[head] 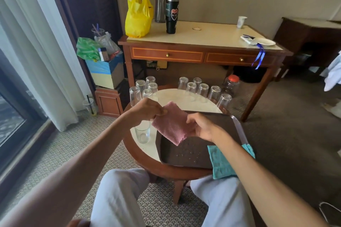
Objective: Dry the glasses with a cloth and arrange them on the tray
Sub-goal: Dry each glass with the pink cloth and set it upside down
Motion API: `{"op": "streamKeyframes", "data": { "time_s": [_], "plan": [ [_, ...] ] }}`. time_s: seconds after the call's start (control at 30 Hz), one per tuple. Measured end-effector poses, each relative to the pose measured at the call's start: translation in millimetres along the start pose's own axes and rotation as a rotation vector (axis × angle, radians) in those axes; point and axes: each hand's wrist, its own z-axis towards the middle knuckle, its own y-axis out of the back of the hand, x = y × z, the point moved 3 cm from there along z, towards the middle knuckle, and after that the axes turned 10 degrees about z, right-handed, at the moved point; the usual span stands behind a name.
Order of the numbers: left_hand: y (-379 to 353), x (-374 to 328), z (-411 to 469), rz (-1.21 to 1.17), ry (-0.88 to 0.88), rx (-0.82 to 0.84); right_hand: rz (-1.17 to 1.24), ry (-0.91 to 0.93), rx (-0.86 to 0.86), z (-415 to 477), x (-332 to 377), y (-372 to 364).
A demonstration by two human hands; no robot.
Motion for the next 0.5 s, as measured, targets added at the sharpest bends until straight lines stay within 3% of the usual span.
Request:
{"op": "streamKeyframes", "data": {
  "time_s": [0.3, 0.4, 0.5],
  "plan": [
    [-0.4, 9.1, 0.0, -0.207, 0.048, -0.032, 0.276, 0.248, -0.024, 13.4, -1.7, 1.9],
    [2.5, 6.4, -1.7, -0.132, -0.041, -0.008, 0.046, 0.346, 0.052, 13.3, 2.0, -1.4],
    [1.5, 2.3, -3.3, 0.143, -0.181, -0.021, -0.314, 0.474, 0.022, 14.5, 4.2, -3.9]
  ]
}}
